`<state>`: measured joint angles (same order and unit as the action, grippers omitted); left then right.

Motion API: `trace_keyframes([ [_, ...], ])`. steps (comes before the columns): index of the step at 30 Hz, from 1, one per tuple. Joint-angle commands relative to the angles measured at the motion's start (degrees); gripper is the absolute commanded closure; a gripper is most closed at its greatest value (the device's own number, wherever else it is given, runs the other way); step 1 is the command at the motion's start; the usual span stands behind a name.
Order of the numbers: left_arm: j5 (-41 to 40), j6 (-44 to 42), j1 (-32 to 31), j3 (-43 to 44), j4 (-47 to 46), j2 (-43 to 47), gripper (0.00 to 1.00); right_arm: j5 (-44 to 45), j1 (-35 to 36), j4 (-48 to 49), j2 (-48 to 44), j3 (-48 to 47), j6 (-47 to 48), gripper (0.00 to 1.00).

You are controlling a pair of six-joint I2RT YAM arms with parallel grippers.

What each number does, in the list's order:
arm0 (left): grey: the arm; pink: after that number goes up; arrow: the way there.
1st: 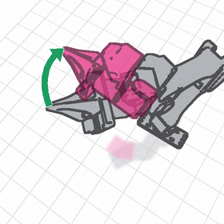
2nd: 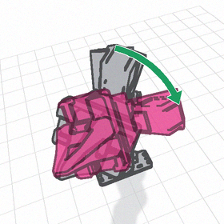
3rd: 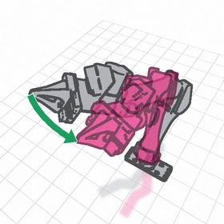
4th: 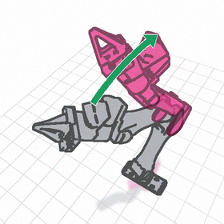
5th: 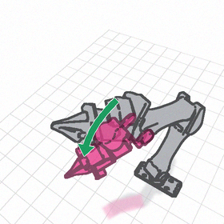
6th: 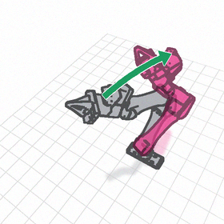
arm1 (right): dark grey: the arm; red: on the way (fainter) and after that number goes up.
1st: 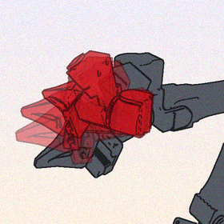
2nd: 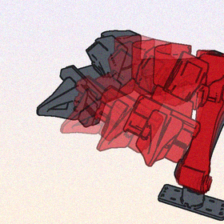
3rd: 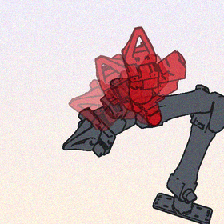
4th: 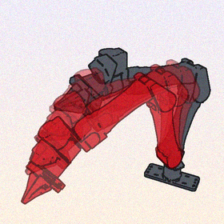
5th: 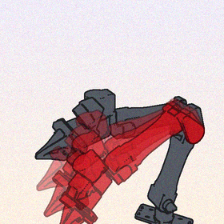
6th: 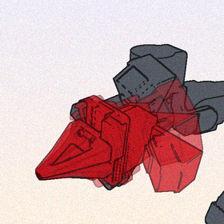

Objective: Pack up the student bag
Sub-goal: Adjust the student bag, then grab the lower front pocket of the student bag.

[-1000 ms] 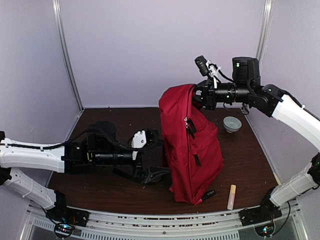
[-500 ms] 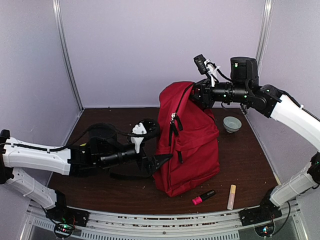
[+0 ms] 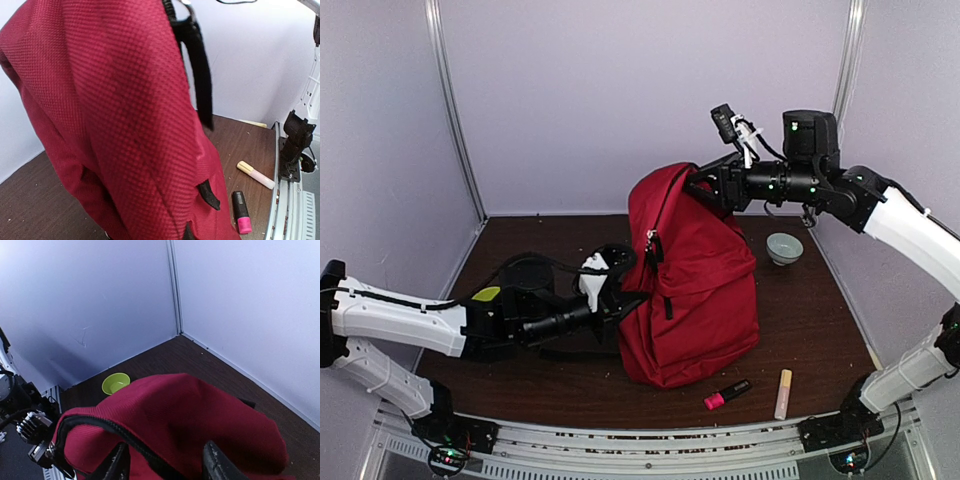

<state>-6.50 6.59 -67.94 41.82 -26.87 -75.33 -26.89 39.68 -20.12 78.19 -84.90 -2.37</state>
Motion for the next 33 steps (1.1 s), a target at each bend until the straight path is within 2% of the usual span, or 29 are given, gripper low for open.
trace_keyframes([
  [1, -4.05, 4.83, -0.22, -1.02, -12.12, 2.8, 1.0, 7.57, -0.36, -4.52, -5.15, 0.87, -2.27, 0.47],
  [4, -5.17, 3.48, -0.26, -0.47, -12.33, 2.91, 1.0, 12.36, -0.43, -5.73, -9.92, 4.48, -2.92, 0.43],
  [6, -6.3, 2.47, -0.25, -0.19, -12.25, 2.98, 1.0, 13.01, -0.39, -5.96, -13.08, 7.07, -4.82, 0.45],
  [8, -6.92, 1.43, -0.26, 0.07, -12.28, 3.23, 1.0, 11.02, 0.16, -3.84, -16.4, 11.55, -9.06, 0.58],
  [10, -7.03, 0.6, -0.26, 0.65, -11.6, 3.22, 1.0, 7.67, 3.26, 3.37, -19.49, 21.11, -14.51, 0.71],
  [13, -5.95, -0.77, -0.26, 2.04, -10.01, 2.32, 1.0, 4.21, 11.8, 17.17, -20.76, 32.15, -18.69, 0.74],
  [14, -5.5, -1.4, -0.26, 2.57, -9.62, 1.99, 1.0, 4.59, 14.05, 18.66, -19.76, 33.6, -19.11, 0.74],
  [18, -4.84, -3.55, -0.43, 4.54, -6.94, 1.2, 1.0, 6.18, 16.39, 22.66, -14.95, 34.2, -21.7, 0.74],
  [22, -5.12, -5.06, -0.47, 5.6, -4.89, 1.11, 1.0, 10.34, 16.44, 20.81, -9.55, 30.39, -18.37, 0.73],
  [31, -5.63, -5.95, -0.61, 5.65, -3.76, 1.21, 1.0, 6.7, 16.43, 22.83, -3.83, 28.17, -18.78, 0.74],
  [33, -5.49, -6.16, -0.61, 5.89, -3.63, 0.99, 1.0, 6.31, 16.42, 23.42, -3.09, 27.88, -19.36, 0.79],
])
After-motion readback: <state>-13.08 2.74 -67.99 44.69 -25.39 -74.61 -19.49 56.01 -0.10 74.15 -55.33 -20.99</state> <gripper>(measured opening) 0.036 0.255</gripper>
